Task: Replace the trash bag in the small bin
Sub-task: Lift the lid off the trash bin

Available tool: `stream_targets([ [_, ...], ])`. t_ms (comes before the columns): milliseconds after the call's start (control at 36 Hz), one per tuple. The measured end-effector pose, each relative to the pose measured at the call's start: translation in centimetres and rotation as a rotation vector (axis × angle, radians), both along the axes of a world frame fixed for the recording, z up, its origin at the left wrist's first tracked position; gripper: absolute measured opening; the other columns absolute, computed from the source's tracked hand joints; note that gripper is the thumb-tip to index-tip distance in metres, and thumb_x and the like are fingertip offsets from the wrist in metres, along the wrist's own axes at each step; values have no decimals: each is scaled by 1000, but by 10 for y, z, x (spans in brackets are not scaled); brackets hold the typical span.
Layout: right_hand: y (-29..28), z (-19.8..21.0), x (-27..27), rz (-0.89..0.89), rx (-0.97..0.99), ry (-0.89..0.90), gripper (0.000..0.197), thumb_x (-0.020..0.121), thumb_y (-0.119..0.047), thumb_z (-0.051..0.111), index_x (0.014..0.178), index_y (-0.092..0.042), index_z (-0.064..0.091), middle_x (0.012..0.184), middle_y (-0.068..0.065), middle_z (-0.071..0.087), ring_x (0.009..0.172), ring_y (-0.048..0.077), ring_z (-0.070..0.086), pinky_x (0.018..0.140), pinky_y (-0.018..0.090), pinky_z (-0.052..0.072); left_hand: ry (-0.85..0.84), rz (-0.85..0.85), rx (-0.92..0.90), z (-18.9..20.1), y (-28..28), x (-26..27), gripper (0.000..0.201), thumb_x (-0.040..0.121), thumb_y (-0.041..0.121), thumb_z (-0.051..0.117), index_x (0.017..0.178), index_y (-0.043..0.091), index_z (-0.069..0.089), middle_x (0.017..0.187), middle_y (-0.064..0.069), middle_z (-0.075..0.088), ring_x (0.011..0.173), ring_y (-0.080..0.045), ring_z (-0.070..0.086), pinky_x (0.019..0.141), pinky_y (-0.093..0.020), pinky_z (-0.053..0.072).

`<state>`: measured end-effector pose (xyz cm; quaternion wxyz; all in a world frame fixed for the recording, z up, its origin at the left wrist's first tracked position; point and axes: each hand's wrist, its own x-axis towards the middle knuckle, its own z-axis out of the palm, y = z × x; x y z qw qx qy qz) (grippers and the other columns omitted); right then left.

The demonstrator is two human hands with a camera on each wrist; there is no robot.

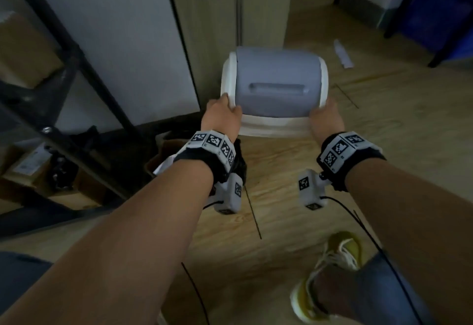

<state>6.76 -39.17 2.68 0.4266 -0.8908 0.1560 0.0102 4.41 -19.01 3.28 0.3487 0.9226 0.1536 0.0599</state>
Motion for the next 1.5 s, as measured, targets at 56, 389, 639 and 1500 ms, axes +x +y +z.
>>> stream_targets([
  [56, -18, -7, 6, -52, 33, 61, 44, 100, -14, 35, 143, -6, 30, 138, 21, 49, 124, 35, 51, 91, 38, 40, 36, -30, 14, -7, -18, 12, 36, 95, 29, 43, 122, 9, 53, 126, -18, 48, 96, -34, 59, 86, -33, 47],
  [389, -85, -92, 27, -197, 80, 259, 47, 97, -14, 41, 143, -10, 33, 135, 19, 52, 119, 36, 54, 77, 35, 37, 331, -134, 140, -102, -91, 49, 40, 96, 31, 41, 126, 7, 53, 127, -19, 55, 112, -36, 56, 94, -40, 47],
  [639, -89, -166, 35, -170, 57, 422, 40, 97, -14, 38, 136, -10, 37, 127, 19, 55, 110, 37, 56, 75, 37, 39, 542, -69, 24, -187, -98, 51, 42, 97, 32, 47, 129, 6, 52, 130, -17, 57, 113, -38, 58, 91, -41, 50],
  [1500, -53, -137, 25, -2, -65, 471, 62, 92, -12, 42, 150, -14, 21, 142, 19, 43, 119, 39, 52, 87, 44, 49, 527, -257, -174, -161, -94, 20, 76, 78, 37, 47, 149, 30, 20, 136, -8, 54, 111, -31, 59, 96, -44, 51],
])
